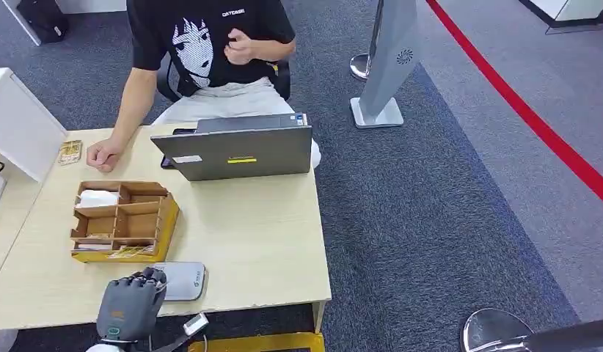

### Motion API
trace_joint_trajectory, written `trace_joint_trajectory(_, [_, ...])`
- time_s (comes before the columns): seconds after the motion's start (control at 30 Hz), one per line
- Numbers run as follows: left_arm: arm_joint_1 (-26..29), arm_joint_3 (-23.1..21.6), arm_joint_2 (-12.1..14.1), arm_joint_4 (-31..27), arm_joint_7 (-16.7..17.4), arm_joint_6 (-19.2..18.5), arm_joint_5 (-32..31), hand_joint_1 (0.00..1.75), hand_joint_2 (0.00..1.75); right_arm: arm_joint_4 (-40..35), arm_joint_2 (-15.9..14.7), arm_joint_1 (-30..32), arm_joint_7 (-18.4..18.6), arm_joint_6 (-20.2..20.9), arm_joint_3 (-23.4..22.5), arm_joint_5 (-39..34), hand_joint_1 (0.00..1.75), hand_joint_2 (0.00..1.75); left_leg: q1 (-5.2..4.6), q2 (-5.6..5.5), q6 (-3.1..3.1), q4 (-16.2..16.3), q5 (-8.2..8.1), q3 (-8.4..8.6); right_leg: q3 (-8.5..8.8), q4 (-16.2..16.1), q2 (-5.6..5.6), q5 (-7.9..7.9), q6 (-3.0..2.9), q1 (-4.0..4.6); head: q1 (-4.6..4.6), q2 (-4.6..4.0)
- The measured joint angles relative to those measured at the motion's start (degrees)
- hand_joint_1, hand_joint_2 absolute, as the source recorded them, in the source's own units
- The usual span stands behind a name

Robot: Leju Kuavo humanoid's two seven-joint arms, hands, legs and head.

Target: Pass the card to the sensor for recognition and then transmit it.

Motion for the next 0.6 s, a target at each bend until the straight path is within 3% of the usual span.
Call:
trace_joint_trajectory(0.4, [0.42, 9.87, -2.21, -6.95, -2.89, 1.31, -0.42, 1.75, 1.75, -0.02, 0.0, -0.01, 0.11, 0.04, 0.0, 1.77, 0.0, 1.75, 0.01, -0.02, 0.0, 0.0, 0.01, 0.01, -0.01, 0.0, -0.04, 0.0, 0.0, 0.0, -0.02, 0.0])
trace_joint_trajectory(0.53, [-3.13, 10.22, 0.59, -6.85, 2.68, 0.09, -0.48, 1.75, 1.75, -0.02, -0.02, -0.03, 0.59, 0.2, 0.28, 3.78, 0.0, 1.75, 0.05, -0.05, -0.06, 0.0, 0.05, 0.01, -0.02, 0.0, -0.06, 0.01, -0.01, 0.02, -0.07, 0.0])
trace_joint_trajectory(0.6, [-5.28, 10.22, 1.88, -6.54, 3.43, -0.42, -0.55, 1.75, 1.75, -0.02, -0.02, -0.06, 0.72, 0.2, 0.37, 4.15, 0.0, 1.75, 0.05, -0.05, -0.07, 0.0, 0.06, 0.01, 0.0, 0.03, -0.06, 0.02, -0.02, 0.02, -0.07, 0.0])
